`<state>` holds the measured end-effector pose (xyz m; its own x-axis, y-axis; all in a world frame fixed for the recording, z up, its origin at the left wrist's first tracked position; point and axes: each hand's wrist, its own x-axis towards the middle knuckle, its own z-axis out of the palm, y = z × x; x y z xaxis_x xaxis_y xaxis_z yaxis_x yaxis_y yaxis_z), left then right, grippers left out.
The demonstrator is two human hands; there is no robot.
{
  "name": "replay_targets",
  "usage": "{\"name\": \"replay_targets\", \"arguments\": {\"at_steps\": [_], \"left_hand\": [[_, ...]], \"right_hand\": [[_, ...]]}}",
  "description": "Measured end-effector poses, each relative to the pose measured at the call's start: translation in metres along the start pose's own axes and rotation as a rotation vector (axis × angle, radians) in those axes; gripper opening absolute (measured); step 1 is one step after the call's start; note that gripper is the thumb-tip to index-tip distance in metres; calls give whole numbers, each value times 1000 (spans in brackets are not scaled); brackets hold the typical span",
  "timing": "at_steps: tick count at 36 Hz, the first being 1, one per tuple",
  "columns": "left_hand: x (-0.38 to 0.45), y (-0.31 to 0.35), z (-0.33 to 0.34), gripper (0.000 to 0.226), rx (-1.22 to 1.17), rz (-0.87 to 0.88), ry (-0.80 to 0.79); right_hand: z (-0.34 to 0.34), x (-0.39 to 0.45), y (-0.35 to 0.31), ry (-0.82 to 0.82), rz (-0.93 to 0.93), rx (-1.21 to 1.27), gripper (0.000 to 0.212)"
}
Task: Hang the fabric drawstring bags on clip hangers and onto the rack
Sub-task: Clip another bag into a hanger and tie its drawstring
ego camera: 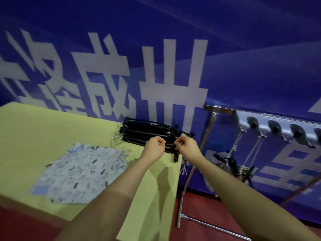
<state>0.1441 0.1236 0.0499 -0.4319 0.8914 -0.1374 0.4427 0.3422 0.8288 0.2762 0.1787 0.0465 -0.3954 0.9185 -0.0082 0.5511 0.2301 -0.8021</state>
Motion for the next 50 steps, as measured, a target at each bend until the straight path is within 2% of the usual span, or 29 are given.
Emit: {"name": "replay_targets", "arguments": {"at_steps": [4, 7, 14, 18, 21, 28, 32, 36, 39, 41, 43, 46, 49, 50], "left_hand": [[-1, -42, -46, 15, 6, -44, 17], [-1, -77, -77, 19, 21, -96, 18], [2, -132, -116, 20, 99, -173, 1], [6, -156, -122, 16, 177, -195, -35], [14, -172, -118, 18, 254, -214, -61], [32, -193, -105, 48, 450, -252, -123], [38, -203, -100, 49, 436, -244, -150], [40, -206, -100, 10, 412, -182, -115], [41, -206, -101, 13, 358, -140, -106], [41, -206, -102, 8, 338, -120, -113], [40, -208, -102, 22, 345, -107, -133], [35, -210, -101, 45, 343, -138, -166], [31, -213, -97, 49, 306, -157, -189], [30, -214, -95, 48, 289, -156, -195]], "right_hand": [[50, 8, -24, -76, -22, 7, 18], [91, 10, -41, -164, -30, -3, 13], [165, 13, -44, -244, -11, -49, 14], [194, 17, -38, -365, 18, -230, 31], [209, 21, -35, -441, 49, -273, 43], [229, 35, -35, -532, 130, -244, 54], [241, 42, -27, -550, 170, -316, 58], [246, 40, -17, -513, 180, -404, 53], [245, 37, -17, -447, 177, -417, 45], [244, 35, -18, -382, 162, -411, 31], [243, 34, -19, -337, 148, -411, 19], [244, 33, -17, -368, 139, -344, 7], [249, 31, -13, -389, 195, -264, 2], [250, 30, -12, -381, 214, -242, 7]]}}
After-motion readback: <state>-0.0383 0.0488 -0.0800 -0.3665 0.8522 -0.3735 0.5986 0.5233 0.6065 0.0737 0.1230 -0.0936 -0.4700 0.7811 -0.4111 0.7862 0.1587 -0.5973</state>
